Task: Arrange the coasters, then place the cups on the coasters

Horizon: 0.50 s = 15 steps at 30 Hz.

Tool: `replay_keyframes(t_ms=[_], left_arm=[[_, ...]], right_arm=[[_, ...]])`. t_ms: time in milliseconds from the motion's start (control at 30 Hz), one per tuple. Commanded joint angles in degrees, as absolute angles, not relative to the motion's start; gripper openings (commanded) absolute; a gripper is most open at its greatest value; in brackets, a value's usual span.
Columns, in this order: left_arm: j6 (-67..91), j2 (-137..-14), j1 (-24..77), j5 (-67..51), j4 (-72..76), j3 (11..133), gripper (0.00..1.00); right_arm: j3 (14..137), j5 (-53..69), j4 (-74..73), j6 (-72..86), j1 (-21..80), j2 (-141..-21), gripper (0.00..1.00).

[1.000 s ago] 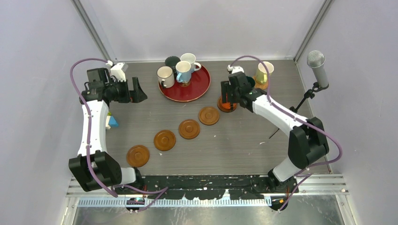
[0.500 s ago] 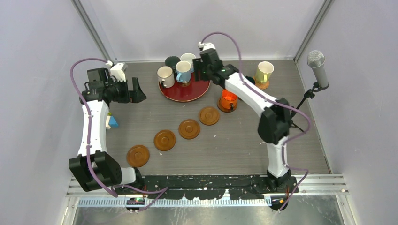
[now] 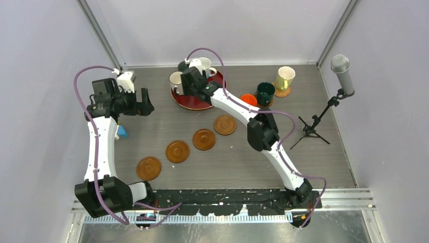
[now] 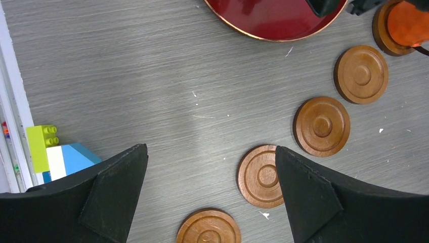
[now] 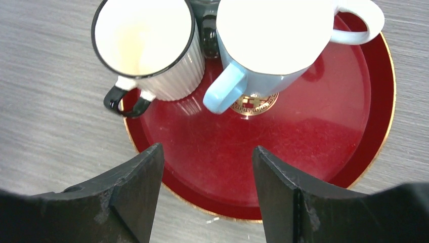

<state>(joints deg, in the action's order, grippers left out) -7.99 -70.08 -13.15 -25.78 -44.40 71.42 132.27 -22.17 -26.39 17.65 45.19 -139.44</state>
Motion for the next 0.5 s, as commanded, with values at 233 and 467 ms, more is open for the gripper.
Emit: replay_keyframes(t_ms=[233,467], left_arm=[[-9.95,-65.16,-13.02,-23.23,-45.38,69.31,1.00],[-10.59,-63.40,-13.05,-21.75,-47.11,69.26,1.00]], right_arm=[[140.40,-31.11,-15.74,14.40,45.00,-146.41,0.69],[139.81,-37.08,-12.38,13.05,44.99,-148.63,0.68]])
